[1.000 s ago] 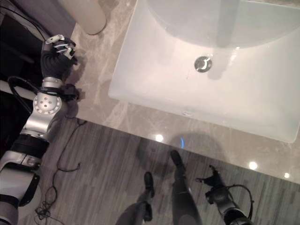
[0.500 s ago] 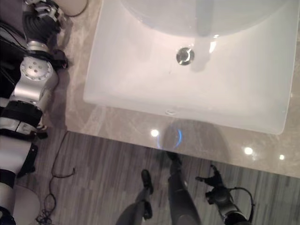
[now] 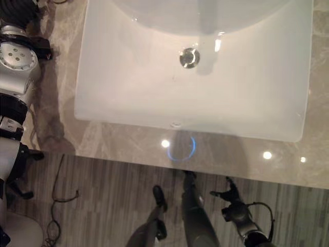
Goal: Put brush and paste in cup on sink, flatten towel.
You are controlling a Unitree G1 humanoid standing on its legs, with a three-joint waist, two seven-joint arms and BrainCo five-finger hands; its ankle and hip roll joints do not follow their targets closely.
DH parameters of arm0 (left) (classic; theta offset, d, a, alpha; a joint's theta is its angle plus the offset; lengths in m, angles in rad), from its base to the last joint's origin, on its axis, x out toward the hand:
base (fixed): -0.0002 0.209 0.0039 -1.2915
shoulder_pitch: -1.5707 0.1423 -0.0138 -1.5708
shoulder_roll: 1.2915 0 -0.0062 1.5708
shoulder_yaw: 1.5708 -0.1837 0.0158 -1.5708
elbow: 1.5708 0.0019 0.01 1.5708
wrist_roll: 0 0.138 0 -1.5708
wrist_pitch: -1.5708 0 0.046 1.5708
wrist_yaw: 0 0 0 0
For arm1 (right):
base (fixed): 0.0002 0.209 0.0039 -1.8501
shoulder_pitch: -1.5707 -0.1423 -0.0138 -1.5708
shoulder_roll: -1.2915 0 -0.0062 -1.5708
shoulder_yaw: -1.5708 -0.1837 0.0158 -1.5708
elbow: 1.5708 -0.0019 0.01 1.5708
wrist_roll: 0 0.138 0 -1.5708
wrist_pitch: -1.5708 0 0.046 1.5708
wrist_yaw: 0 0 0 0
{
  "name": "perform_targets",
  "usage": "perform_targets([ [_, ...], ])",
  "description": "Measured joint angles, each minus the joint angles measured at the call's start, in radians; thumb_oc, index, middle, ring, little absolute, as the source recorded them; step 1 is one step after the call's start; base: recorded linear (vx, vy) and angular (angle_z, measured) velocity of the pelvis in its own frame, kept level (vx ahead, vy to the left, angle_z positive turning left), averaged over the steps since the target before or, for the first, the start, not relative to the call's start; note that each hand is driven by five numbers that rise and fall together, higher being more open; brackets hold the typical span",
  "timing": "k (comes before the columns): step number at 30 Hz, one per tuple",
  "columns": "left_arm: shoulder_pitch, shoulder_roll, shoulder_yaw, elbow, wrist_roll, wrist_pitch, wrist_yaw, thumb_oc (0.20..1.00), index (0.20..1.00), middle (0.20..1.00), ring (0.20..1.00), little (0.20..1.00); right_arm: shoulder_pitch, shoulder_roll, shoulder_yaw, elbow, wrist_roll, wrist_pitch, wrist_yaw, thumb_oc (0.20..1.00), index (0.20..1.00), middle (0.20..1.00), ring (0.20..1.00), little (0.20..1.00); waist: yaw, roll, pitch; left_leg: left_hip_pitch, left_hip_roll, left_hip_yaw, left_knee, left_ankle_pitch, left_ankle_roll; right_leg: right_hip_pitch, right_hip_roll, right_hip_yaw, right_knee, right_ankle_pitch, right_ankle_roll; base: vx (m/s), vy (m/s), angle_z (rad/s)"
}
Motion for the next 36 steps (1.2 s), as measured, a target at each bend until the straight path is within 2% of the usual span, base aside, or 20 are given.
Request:
perform_targets([
  [5,0.006,0.051,0.026,0.051,-0.002,0.022,0.022,0.2,0.2,0.2,0.2,0.2,0.002,-0.004,0.008,-0.01,0.0,-0.003,0.0,1.0,1.0,1.0,1.0,1.0,-0.001,-0.019,-0.011,-0.001,0.003,0.049,0.0,-0.008,-0.004,-0.011,0.007,0.02,-0.018,0.017,0.006,0.03,-0.014,-0.21],
  [14,-0.028,0.061,0.008,0.05,0.001,0.029,0.023,0.2,0.2,0.2,0.2,0.2,0.009,-0.007,0.007,-0.028,-0.002,-0.01,0.002,1.0,1.0,1.0,1.0,1.0,-0.001,-0.022,-0.017,-0.018,0.006,0.051,0.0,-0.013,-0.01,-0.023,0.009,0.02,-0.033,0.024,0.003,0.02,-0.003,-0.01],
  [18,-0.091,0.085,-0.076,0.049,0.046,0.03,0.025,0.2,0.2,0.2,0.2,0.2,0.015,-0.015,0.007,-0.046,-0.003,-0.021,0.003,1.0,1.0,1.0,1.0,1.0,-0.001,-0.027,-0.022,-0.032,0.011,0.054,0.0,-0.014,-0.011,-0.036,0.013,0.02,-0.039,0.03,-0.002,0.05,-0.034,-0.03],
  [25,-0.117,0.112,-0.118,0.005,0.11,0.027,0.031,0.2,0.2,0.2,0.2,0.2,0.017,-0.017,0.005,-0.049,-0.003,-0.027,0.005,1.0,1.0,1.0,1.0,1.0,0.0,-0.028,-0.022,-0.044,0.015,0.062,-0.001,-0.015,-0.012,-0.051,0.019,0.02,-0.039,0.029,-0.002,0.05,-0.012,-0.02],
  [30,-0.118,0.109,-0.148,-0.042,0.148,0.016,0.042,0.2,0.2,0.2,0.2,0.2,0.017,-0.017,0.005,-0.053,-0.004,-0.035,0.005,1.0,1.0,1.0,1.0,1.0,-0.001,-0.028,-0.022,-0.044,0.014,0.067,-0.001,-0.015,-0.013,-0.053,0.019,0.022,-0.038,0.03,-0.003,0.01,-0.007,-0.01],
  [36,-0.125,0.067,-0.156,-0.076,0.158,-0.012,0.055,0.2,0.2,0.2,0.2,0.2,0.018,-0.017,0.007,-0.054,-0.005,-0.047,0.005,1.0,1.0,1.0,1.0,1.0,-0.004,-0.027,-0.023,-0.042,0.012,0.074,-0.001,-0.015,-0.013,-0.053,0.018,0.025,-0.037,0.029,-0.003,0.0,0.0,0.0],
])
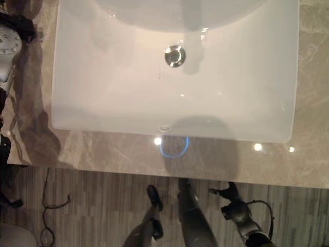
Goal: Put brush and paste in cup on sink, flatten towel.
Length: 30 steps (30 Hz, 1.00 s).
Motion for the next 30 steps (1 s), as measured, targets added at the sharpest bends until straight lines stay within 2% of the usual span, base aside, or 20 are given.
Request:
perform_targets([
  [6,-0.014,-0.05,-0.028,0.0,0.038,-0.003,0.003,0.2,0.2,0.2,0.2,0.2,0.008,0.0,-0.001,0.004,0.0,-0.006,0.0,1.0,1.0,1.0,1.0,1.0,-0.012,-0.003,-0.016,0.001,-0.003,0.005,0.0,-0.002,-0.003,0.0,-0.002,0.006,0.0,0.0,0.0,0.0,0.0,0.0],
  [12,-0.027,-0.061,-0.04,0.002,0.038,-0.003,0.003,0.2,0.2,0.2,0.2,0.2,0.042,0.002,0.0,0.012,0.001,-0.007,-0.001,1.0,1.0,1.0,1.0,1.0,-0.028,-0.008,-0.02,0.006,-0.008,0.025,0.0,-0.009,-0.003,-0.003,-0.002,0.02,0.0,0.0,0.003,0.01,-0.003,-0.07],
  [13,-0.025,-0.091,-0.043,0.014,0.037,-0.003,0.003,0.2,0.2,0.2,0.2,0.2,0.052,0.003,0.0,0.011,0.001,-0.007,-0.001,1.0,1.0,1.0,1.0,1.0,-0.032,-0.008,-0.02,0.004,-0.008,0.027,0.0,-0.01,-0.002,-0.006,-0.001,0.021,0.0,0.0,0.003,0.03,-0.013,-0.08],
  [18,-0.048,-0.104,-0.08,0.008,0.073,-0.003,0.002,0.2,0.2,0.2,0.2,0.2,0.052,0.004,0.0,0.012,0.001,-0.008,-0.001,1.0,1.0,1.0,1.0,1.0,-0.056,-0.009,-0.02,0.003,-0.007,0.033,0.0,-0.012,0.002,-0.01,0.003,0.026,0.0,0.0,0.003,0.02,-0.007,-0.05],
  [20,-0.036,-0.127,-0.074,0.01,0.078,-0.005,0.015,0.2,0.2,0.2,0.2,0.2,0.052,0.004,0.001,0.009,0.001,-0.008,-0.001,1.0,1.0,1.0,1.0,1.0,-0.056,-0.009,-0.02,0.003,-0.005,0.039,0.0,-0.013,0.002,-0.013,0.008,0.031,0.002,0.0,0.004,0.0,-0.004,-0.07],
  [27,-0.023,-0.124,-0.065,0.013,0.08,-0.008,0.022,0.2,0.2,0.2,0.2,0.2,0.052,0.004,0.002,0.002,0.001,-0.009,-0.002,1.0,1.0,1.0,1.0,1.0,-0.05,-0.009,-0.021,0.01,-0.003,0.059,0.0,-0.013,0.002,-0.012,0.014,0.042,0.005,0.003,0.007,0.0,0.009,-0.03],
  [30,0.004,-0.13,-0.028,0.006,0.087,-0.008,0.028,0.2,0.2,0.2,0.2,0.2,0.049,0.004,0.004,0.002,0.0,-0.008,-0.002,1.0,1.0,1.0,1.0,1.0,-0.05,-0.009,-0.021,0.019,-0.001,0.06,0.0,-0.012,0.002,-0.004,0.014,0.042,0.005,0.006,0.007,-0.03,0.006,-0.01],
])
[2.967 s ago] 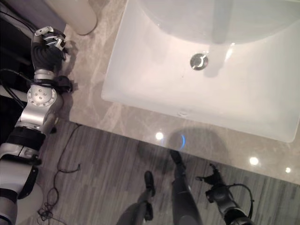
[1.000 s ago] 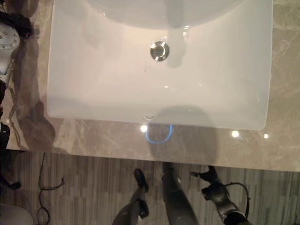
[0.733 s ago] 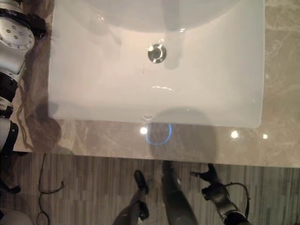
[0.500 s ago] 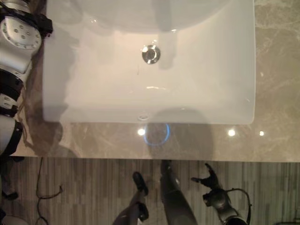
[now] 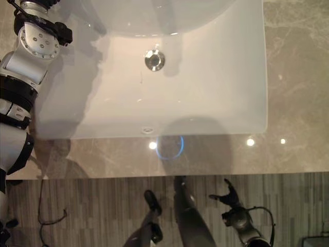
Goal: Put brush and paste in cup on sink, flatten towel.
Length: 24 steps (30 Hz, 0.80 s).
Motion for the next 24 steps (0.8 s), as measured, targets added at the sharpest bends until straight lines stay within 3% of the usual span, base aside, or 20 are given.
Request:
perform_targets([
  [3,0.085,-0.017,0.05,-0.023,-0.009,0.002,0.012,0.2,0.2,0.2,0.2,0.2,-0.013,-0.003,0.026,0.012,0.0,0.003,0.0,1.0,1.0,1.0,1.0,1.0,-0.002,-0.001,0.0,0.032,0.006,-0.001,0.0,0.0,0.0,0.033,0.001,-0.003,-0.003,-0.001,0.0,-0.03,0.008,0.0],
  [7,0.223,-0.031,0.111,-0.183,-0.033,-0.003,0.015,0.222,0.222,0.222,0.222,0.222,-0.032,0.002,0.038,0.056,-0.004,0.013,0.002,1.0,1.0,1.0,1.0,1.0,0.009,-0.005,0.001,0.062,0.013,-0.008,0.0,0.0,0.0,0.07,-0.001,-0.021,-0.006,-0.002,-0.002,0.0,0.005,0.07],
  [8,0.303,-0.042,0.124,-0.274,-0.032,-0.012,0.013,1.0,1.0,1.0,1.0,1.0,-0.054,0.002,0.035,0.106,-0.012,0.034,0.003,1.0,1.0,1.0,1.0,1.0,0.027,-0.007,0.001,0.092,0.019,-0.026,0.0,-0.001,0.001,0.105,-0.005,-0.041,-0.009,-0.005,-0.009,-0.01,0.024,0.22],
  [10,0.394,-0.031,0.134,-0.41,-0.03,-0.02,0.013,1.0,1.0,1.0,1.0,1.0,-0.058,-0.007,0.032,0.132,-0.03,0.044,0.011,1.0,1.0,1.0,1.0,1.0,0.033,-0.011,0.003,0.129,0.023,-0.03,0.0,0.0,-0.001,0.153,-0.011,-0.061,-0.023,-0.006,-0.015,-0.01,0.04,0.32],
  [12,0.611,-0.044,0.291,-0.711,-0.032,-0.064,0.006,1.0,1.0,1.0,1.0,1.0,-0.077,-0.006,0.019,0.164,-0.044,0.061,0.027,1.0,1.0,1.0,1.0,1.0,0.056,-0.025,0.001,0.195,0.031,-0.036,0.0,-0.001,-0.001,0.233,-0.017,-0.103,-0.027,-0.019,-0.029,-0.02,0.032,0.37],
  [14,0.688,-0.037,0.332,-0.796,-0.03,-0.109,0.005,1.0,1.0,1.0,1.0,1.0,-0.08,-0.006,0.011,0.187,-0.051,0.061,0.034,1.0,1.0,1.0,1.0,1.0,0.088,-0.038,-0.006,0.227,0.033,-0.058,0.001,-0.007,-0.002,0.283,-0.031,-0.137,-0.036,-0.038,-0.035,-0.05,0.084,0.35],
  [15,0.865,-0.06,0.554,-0.954,-0.032,-0.112,-0.022,1.0,1.0,1.0,1.0,1.0,-0.111,0.014,-0.027,0.215,-0.075,0.066,0.052,1.0,1.0,1.0,1.0,1.0,0.092,-0.045,-0.004,0.261,0.031,-0.056,0.015,-0.025,-0.003,0.316,-0.036,-0.142,-0.039,-0.038,-0.035,-0.09,0.119,0.02],
  [16,0.977,-0.084,0.667,-1.016,-0.057,-0.153,-0.007,1.0,1.0,1.0,1.0,1.0,-0.099,0.012,-0.043,0.217,-0.08,0.071,0.052,1.0,1.0,1.0,1.0,1.0,0.108,-0.045,-0.009,0.293,0.033,-0.058,0.023,-0.034,0.003,0.349,-0.036,-0.139,-0.044,-0.04,-0.035,-0.06,0.097,-0.04],
  [18,1.078,-0.033,0.732,-1.031,-0.062,-0.155,-0.02,1.0,1.0,1.0,1.0,1.0,-0.079,0.009,-0.06,0.247,-0.085,0.084,0.065,1.0,1.0,1.0,1.0,1.0,0.142,-0.053,-0.037,0.321,0.031,-0.071,0.01,-0.048,0.012,0.388,-0.047,-0.165,-0.06,-0.048,-0.029,-0.14,0.102,0.16],
  [19,1.241,0.04,0.87,-1.056,-0.032,-0.153,-0.014,1.0,1.0,1.0,1.0,1.0,-0.052,0.007,-0.076,0.224,-0.088,0.087,0.072,1.0,1.0,1.0,1.0,1.0,0.155,-0.07,-0.05,0.352,0.027,-0.078,0.01,-0.047,0.02,0.424,-0.051,-0.171,-0.064,-0.047,-0.022,-0.22,0.133,0.17],
  [22,1.565,0.181,1.064,-1.032,0.151,-0.139,0.023,1.0,1.0,1.0,1.0,1.0,0.091,-0.033,-0.108,0.081,-0.088,0.084,0.096,1.0,1.0,1.0,1.0,1.0,0.205,-0.094,-0.096,0.376,0.015,-0.099,0.006,-0.052,0.033,0.449,-0.063,-0.198,-0.052,-0.055,-0.021,-0.18,0.122,0.18],
  [23,1.663,0.15,1.118,-1.011,0.191,-0.132,0.027,1.0,1.0,1.0,1.0,1.0,0.146,-0.046,-0.122,0.039,-0.091,0.069,0.096,1.0,1.0,1.0,1.0,1.0,0.21,-0.097,-0.104,0.387,0.01,-0.102,0.007,-0.053,0.035,0.46,-0.07,-0.204,-0.05,-0.056,-0.019,-0.22,0.192,0.21],
  [24,1.72,0.028,1.154,-0.954,0.208,-0.096,0.037,1.0,1.0,1.0,1.0,1.0,0.189,-0.055,-0.134,0.045,-0.109,0.063,0.09,1.0,1.0,1.0,1.0,1.0,0.226,-0.092,-0.107,0.423,0.0,-0.11,0.005,-0.052,0.036,0.495,-0.09,-0.226,-0.046,-0.066,-0.005,-0.28,0.2,0.27],
])
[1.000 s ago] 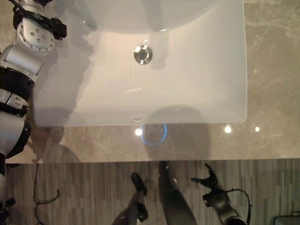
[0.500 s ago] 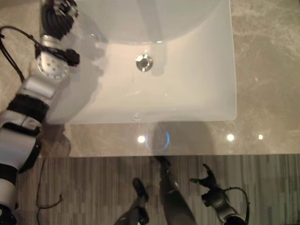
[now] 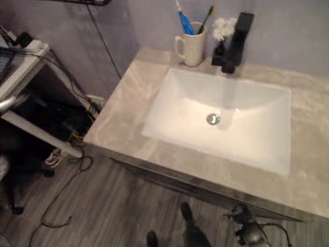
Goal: Put brush and paste in cup on sink, flatten towel.
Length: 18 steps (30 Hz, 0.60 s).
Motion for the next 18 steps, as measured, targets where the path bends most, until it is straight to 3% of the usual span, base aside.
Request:
perform_targets([
  [3,0.056,-0.159,-0.039,0.164,0.014,0.031,0.005,1.0,1.0,1.0,1.0,1.0,0.007,-0.002,-0.024,-0.026,-0.05,-0.004,-0.001,1.0,1.0,1.0,1.0,1.0,0.02,-0.034,-0.015,0.011,-0.054,-0.002,0.012,-0.005,0.025,0.004,-0.038,0.003,0.029,-0.012,0.027,-0.27,0.199,0.06],
  [4,0.053,-0.211,-0.083,0.258,0.005,0.067,0.0,1.0,1.0,1.0,1.0,1.0,0.007,0.001,-0.04,-0.045,-0.052,-0.012,-0.003,1.0,1.0,1.0,1.0,1.0,0.017,-0.04,-0.014,0.019,-0.065,-0.002,0.009,-0.005,0.035,0.01,-0.059,0.005,0.024,-0.019,0.054,-0.27,0.155,0.02],
  [6,0.062,-0.206,-0.169,0.384,0.015,0.074,-0.017,1.0,1.0,1.0,1.0,1.0,0.001,0.019,-0.047,-0.05,-0.069,-0.011,-0.005,1.0,1.0,1.0,1.0,1.0,0.019,-0.068,-0.002,0.034,-0.092,0.01,0.018,0.002,0.055,0.008,-0.08,-0.01,0.039,0.004,0.077,-0.3,0.151,-0.22],
  [7,0.075,-0.227,-0.227,0.545,0.012,0.104,-0.038,1.0,1.0,1.0,1.0,1.0,-0.009,0.031,-0.046,-0.068,-0.078,-0.02,-0.009,1.0,1.0,1.0,1.0,1.0,0.01,-0.094,0.013,0.056,-0.116,0.039,0.027,-0.007,0.071,0.018,-0.1,-0.031,0.041,0.024,0.077,-0.24,0.093,-0.47],
  [8,0.051,-0.25,-0.25,0.644,0.005,0.112,-0.042,1.0,1.0,1.0,1.0,1.0,-0.019,0.038,-0.047,-0.076,-0.085,-0.023,-0.01,1.0,1.0,1.0,1.0,1.0,-0.003,-0.099,0.023,0.048,-0.125,0.05,0.054,-0.014,0.087,0.024,-0.113,-0.044,0.041,0.051,0.087,-0.47,0.183,-0.51],
  [9,0.017,-0.273,-0.272,0.746,0.006,0.132,-0.054,1.0,1.0,1.0,1.0,1.0,-0.027,0.039,-0.046,-0.083,-0.087,-0.021,-0.008,1.0,1.0,1.0,1.0,1.0,-0.002,-0.081,0.049,0.054,-0.121,0.06,0.063,-0.017,0.096,0.027,-0.12,-0.063,0.036,0.078,0.109,-0.33,0.123,-0.18],
  [10,0.007,-0.295,-0.334,0.807,0.011,0.155,-0.06,1.0,1.0,1.0,1.0,1.0,-0.011,0.043,-0.034,-0.099,-0.087,-0.026,-0.011,1.0,1.0,1.0,1.0,1.0,-0.028,-0.104,0.065,0.039,-0.131,0.081,0.075,-0.005,0.138,0.025,-0.128,-0.13,0.038,0.077,0.138,-0.43,0.166,-0.18],
  [11,-0.024,-0.28,-0.391,0.88,0.02,0.147,-0.059,1.0,1.0,1.0,1.0,1.0,-0.007,0.047,-0.04,-0.095,-0.087,-0.027,-0.017,1.0,1.0,1.0,1.0,1.0,-0.021,-0.09,0.087,0.043,-0.121,0.086,0.079,-0.007,0.148,0.015,-0.13,-0.167,0.102,0.049,0.138,-0.28,0.091,-0.26],
  [13,-0.087,-0.339,-0.503,1.044,0.071,0.18,-0.1,1.0,1.0,1.0,1.0,1.0,-0.029,0.049,-0.021,-0.07,-0.088,-0.025,-0.023,1.0,1.0,1.0,1.0,1.0,-0.011,-0.055,0.115,0.049,-0.084,0.143,0.076,0.005,0.165,-0.032,-0.092,-0.241,0.32,-0.037,0.078,-0.18,0.044,-0.72],
  [15,-0.104,-0.406,-0.573,1.109,0.111,0.205,-0.135,1.0,1.0,1.0,1.0,1.0,-0.037,0.051,-0.02,-0.073,-0.088,-0.028,-0.027,1.0,1.0,1.0,1.0,1.0,-0.017,-0.036,0.13,0.036,-0.058,0.198,0.081,0.012,0.169,-0.033,-0.083,-0.285,0.433,-0.102,0.061,-0.15,0.003,-0.99],
  [17,-0.128,-0.491,-0.597,1.168,0.136,0.236,-0.19,1.0,1.0,1.0,1.0,1.0,-0.06,0.056,0.002,-0.084,-0.089,-0.028,-0.027,1.0,1.0,1.0,1.0,1.0,-0.022,-0.033,0.133,0.034,-0.032,0.322,0.044,0.038,0.163,0.009,-0.102,-0.339,0.485,-0.194,0.052,-0.15,-0.012,-1.79],
  [18,-0.149,-0.529,-0.683,1.183,0.173,0.268,-0.228,1.0,1.0,1.0,1.0,1.0,-0.085,0.068,0.007,-0.102,-0.091,-0.025,-0.027,1.0,1.0,1.0,1.0,1.0,-0.027,-0.033,0.131,0.033,0.004,0.421,0.042,0.037,0.161,0.064,-0.112,-0.379,0.472,-0.234,0.058,-0.05,0.006,-2.43],
])
